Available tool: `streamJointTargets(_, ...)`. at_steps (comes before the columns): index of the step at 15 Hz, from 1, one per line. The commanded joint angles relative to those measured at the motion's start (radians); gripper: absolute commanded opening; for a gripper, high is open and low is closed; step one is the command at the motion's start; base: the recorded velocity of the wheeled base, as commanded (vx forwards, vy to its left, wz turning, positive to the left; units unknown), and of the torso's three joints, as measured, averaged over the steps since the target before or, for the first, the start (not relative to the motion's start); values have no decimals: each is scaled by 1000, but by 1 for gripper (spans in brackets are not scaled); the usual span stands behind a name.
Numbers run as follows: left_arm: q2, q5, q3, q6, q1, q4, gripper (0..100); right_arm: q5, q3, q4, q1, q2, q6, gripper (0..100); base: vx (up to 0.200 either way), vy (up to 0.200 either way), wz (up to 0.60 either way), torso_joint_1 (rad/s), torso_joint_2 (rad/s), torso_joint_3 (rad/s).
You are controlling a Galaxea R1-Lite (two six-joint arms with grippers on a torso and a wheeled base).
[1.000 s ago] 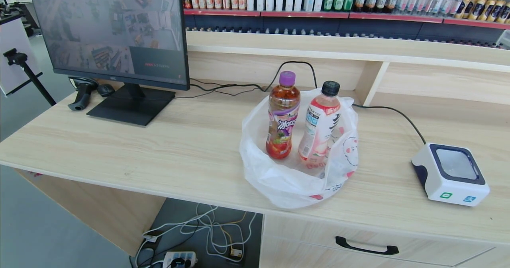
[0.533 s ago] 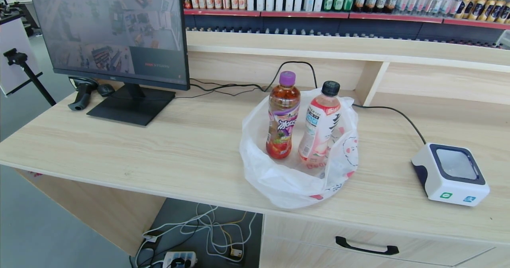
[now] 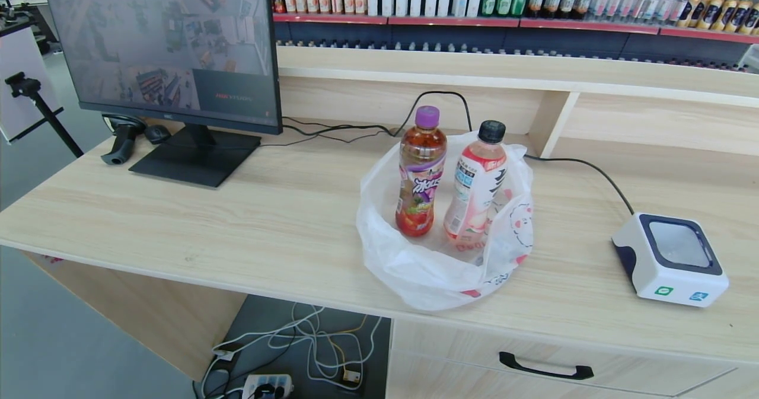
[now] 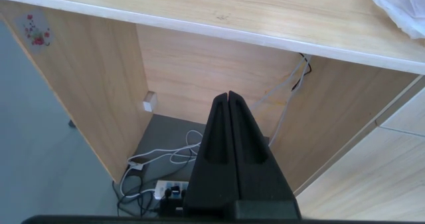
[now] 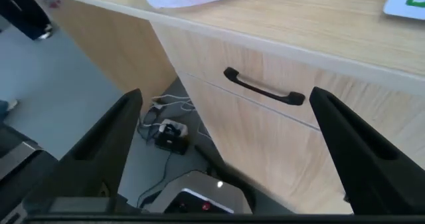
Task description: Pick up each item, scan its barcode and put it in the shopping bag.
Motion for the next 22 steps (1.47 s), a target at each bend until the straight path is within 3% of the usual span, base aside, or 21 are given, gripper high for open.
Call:
streamJointTargets(1, 0, 0, 0, -2, 0, 0, 0, -53, -2, 2, 4, -59, -37, 100, 0, 0, 0, 0, 0, 0)
streamJointTargets(4, 0, 0, 0, 0, 0, 0, 0, -168, -2, -9, -3, -109, -147, 100, 0, 0, 0, 0, 0, 0)
streamJointTargets(7, 0, 0, 0, 0, 0, 0, 0, -380, 0, 45, -3, -109, -149, 100, 0, 0, 0, 0, 0, 0)
streamJointTargets(18, 0, 0, 0, -2, 0, 0, 0, -392, 0, 49, -2, -109, -105, 100, 0, 0, 0, 0, 0, 0)
streamJointTargets(22, 0, 0, 0, -2, 0, 0, 0, -392, 0, 49, -2, -109, -105, 100, 0, 0, -600, 1, -1, 1)
